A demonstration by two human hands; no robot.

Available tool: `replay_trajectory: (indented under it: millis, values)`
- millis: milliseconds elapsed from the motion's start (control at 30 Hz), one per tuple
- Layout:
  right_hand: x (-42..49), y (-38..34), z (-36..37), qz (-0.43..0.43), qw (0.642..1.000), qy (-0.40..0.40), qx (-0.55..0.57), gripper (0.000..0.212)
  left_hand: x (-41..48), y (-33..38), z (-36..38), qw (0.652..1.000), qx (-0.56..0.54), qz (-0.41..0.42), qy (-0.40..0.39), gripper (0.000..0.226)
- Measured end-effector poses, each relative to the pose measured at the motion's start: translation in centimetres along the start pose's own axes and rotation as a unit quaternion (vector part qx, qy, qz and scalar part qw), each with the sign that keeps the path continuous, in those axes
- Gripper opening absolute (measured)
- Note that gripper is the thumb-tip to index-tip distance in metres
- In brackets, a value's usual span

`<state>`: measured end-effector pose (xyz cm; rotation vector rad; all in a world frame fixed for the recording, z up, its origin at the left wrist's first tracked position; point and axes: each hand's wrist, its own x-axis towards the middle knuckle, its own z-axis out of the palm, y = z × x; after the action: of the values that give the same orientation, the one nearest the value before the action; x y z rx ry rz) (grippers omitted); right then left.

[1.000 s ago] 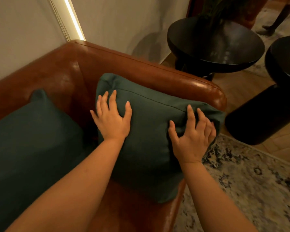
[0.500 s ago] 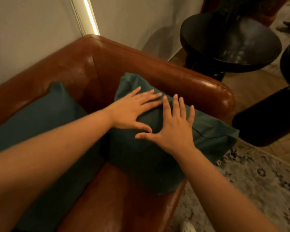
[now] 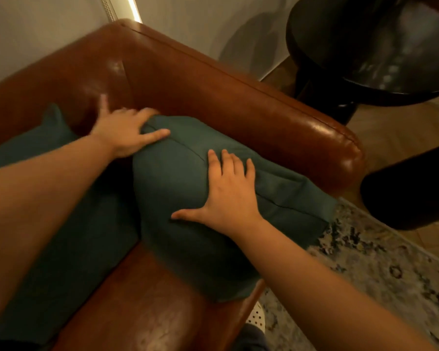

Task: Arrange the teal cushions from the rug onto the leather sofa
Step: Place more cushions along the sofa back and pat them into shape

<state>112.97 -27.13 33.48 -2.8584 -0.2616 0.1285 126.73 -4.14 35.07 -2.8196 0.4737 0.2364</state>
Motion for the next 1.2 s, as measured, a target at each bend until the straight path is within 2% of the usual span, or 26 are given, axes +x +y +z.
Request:
replay_trajectory:
  millis: [33,67,100,167,200,267,333,400,500,633,700,767,900,967,1033,1133,1167,1200]
  values:
    - [-0.2,0.1,0.1,-0.015,1.000,-0.014,0.007,0.140,-0.7,-2.0,0.4,0.999,0.019,-0.031,-0.033,0.102]
    - [-0.3,0.3,0.0,-0.029,0.999,-0.028,0.013,0.141,-1.6,-3.4,0.7,0.999,0.021,-0.027,-0.040,0.101]
    - [-0.3,0.6,-0.3,-0.041,0.998,-0.042,0.019,0.141,-2.3,-4.2,0.7,1.000,-0.008,-0.009,-0.011,0.098]
    - [0.0,1.1,-1.2,-0.057,0.996,-0.063,0.036,0.139,-3.3,-3.4,0.2,0.988,-0.138,-0.008,0.071,0.088]
    - [0.3,1.3,-1.8,-0.066,0.994,-0.068,0.045,0.137,-3.5,-2.4,0.2,0.968,-0.227,-0.030,0.099,0.083]
    - [0.7,1.6,-2.8,-0.085,0.992,-0.068,0.058,0.131,-4.1,0.1,0.8,0.898,-0.412,-0.098,0.118,0.075]
    - [0.9,2.1,-3.6,-0.104,0.991,-0.063,0.049,0.127,-5.3,2.8,2.1,0.796,-0.569,-0.168,0.121,0.077]
    - [0.9,2.3,-3.9,-0.121,0.991,-0.049,0.033,0.121,-6.7,5.5,3.9,0.697,-0.658,-0.240,0.155,0.079]
    - [0.1,2.9,-3.5,-0.150,0.988,-0.025,0.029,0.111,-9.6,10.4,7.3,0.597,-0.699,-0.321,0.229,0.078]
    - [-1.0,4.1,-1.9,-0.178,0.984,0.008,0.013,0.103,-11.5,16.6,9.7,0.524,-0.713,-0.364,0.292,0.078]
    - [-0.7,4.6,-1.1,-0.177,0.984,0.029,0.015,0.101,-10.6,17.3,10.0,0.506,-0.705,-0.395,0.300,0.075]
    - [0.0,4.6,-0.7,-0.168,0.985,0.043,0.013,0.100,-9.3,17.1,10.2,0.503,-0.697,-0.414,0.300,0.071]
    - [1.8,3.5,-0.7,-0.165,0.986,0.022,-0.011,0.099,-7.7,16.4,10.6,0.511,-0.700,-0.415,0.277,0.058]
    - [1.8,3.3,-1.0,-0.165,0.986,0.010,-0.018,0.100,-8.2,15.7,10.7,0.496,-0.718,-0.416,0.255,0.062]
    - [1.2,3.3,-1.4,-0.170,0.985,0.014,-0.001,0.100,-9.7,15.5,11.4,0.443,-0.745,-0.425,0.259,0.072]
    - [0.1,3.0,-2.1,-0.200,0.979,0.040,0.023,0.091,-13.0,17.7,13.7,0.307,-0.785,-0.474,0.254,0.092]
    - [0.1,2.8,-2.1,-0.212,0.976,0.045,0.020,0.088,-13.7,18.8,14.5,0.276,-0.798,-0.478,0.243,0.095]
    - [0.2,2.5,-2.1,-0.222,0.974,0.048,0.013,0.086,-14.0,19.8,15.2,0.269,-0.800,-0.482,0.235,0.096]
